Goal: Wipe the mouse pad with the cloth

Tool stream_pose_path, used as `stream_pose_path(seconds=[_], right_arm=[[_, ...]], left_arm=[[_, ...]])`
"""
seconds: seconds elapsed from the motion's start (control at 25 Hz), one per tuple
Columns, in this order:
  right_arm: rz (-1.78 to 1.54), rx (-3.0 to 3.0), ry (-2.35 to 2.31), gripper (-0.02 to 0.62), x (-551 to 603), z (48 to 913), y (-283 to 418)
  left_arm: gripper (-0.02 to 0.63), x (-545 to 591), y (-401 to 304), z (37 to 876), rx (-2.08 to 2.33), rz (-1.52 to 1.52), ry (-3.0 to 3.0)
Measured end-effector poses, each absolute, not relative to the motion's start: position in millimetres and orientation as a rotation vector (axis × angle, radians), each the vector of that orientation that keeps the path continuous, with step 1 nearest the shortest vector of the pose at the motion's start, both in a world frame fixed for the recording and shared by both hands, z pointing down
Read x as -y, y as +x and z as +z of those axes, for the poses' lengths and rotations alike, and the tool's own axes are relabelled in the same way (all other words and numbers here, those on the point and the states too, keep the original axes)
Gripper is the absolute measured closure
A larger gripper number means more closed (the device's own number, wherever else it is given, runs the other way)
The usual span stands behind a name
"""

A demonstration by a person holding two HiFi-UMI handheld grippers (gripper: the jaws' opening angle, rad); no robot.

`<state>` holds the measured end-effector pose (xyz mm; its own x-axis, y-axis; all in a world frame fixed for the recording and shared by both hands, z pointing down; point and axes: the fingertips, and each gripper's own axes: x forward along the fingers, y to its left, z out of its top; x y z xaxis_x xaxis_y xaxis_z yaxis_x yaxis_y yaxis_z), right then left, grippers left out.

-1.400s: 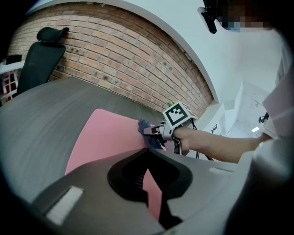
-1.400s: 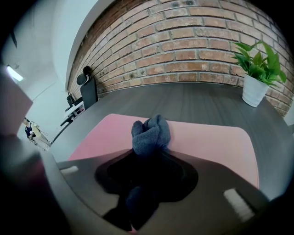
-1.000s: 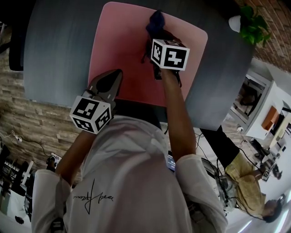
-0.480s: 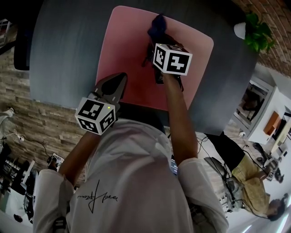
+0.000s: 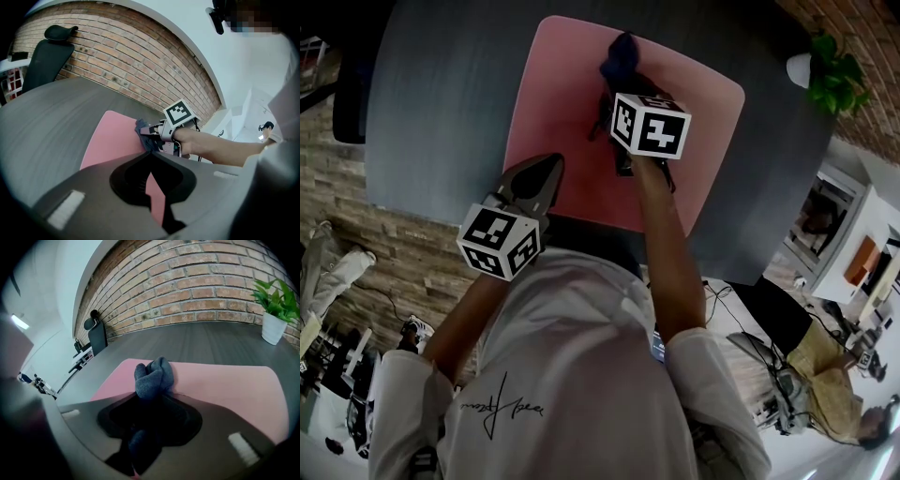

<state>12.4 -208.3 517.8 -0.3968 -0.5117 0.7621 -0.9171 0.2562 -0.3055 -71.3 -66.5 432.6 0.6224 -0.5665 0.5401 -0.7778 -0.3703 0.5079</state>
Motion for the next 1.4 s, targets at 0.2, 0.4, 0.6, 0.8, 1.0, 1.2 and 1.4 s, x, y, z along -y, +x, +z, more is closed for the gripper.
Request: stream_pose_path(seconds=[0.2,0.4,0.6,0.8,1.0,1.2,1.4], right_arm=[[1.05,2.021,1.299,0.457,210,518,-1],[1.064,2.037,1.292,0.457,212,517,-11],[1.075,2.05,1.283,0.46,211,517,-18],[1.081,2.069,1.261,0.46,209,517,-29],[1.071,2.092,1.216,0.46,202,516,-45],[1.057,2.12,1.166,0.46,194,516,-59],[1.05,2.127,1.135,0.46,186,516,-70]], left_arm=[[0.603,70,-78,432,1.064,0.353,2.084],[0.603,78,-88,428,1.106,0.333,2.076],[0.603,85,-98,427,1.136,0.322,2.065],[0.603,90,-104,423,1.163,0.315,2.07],[0.601,87,-108,422,1.174,0.311,2.062],[0.601,86,-108,423,1.18,0.306,2.061],[0.601,86,-111,421,1.191,0.298,2.057]])
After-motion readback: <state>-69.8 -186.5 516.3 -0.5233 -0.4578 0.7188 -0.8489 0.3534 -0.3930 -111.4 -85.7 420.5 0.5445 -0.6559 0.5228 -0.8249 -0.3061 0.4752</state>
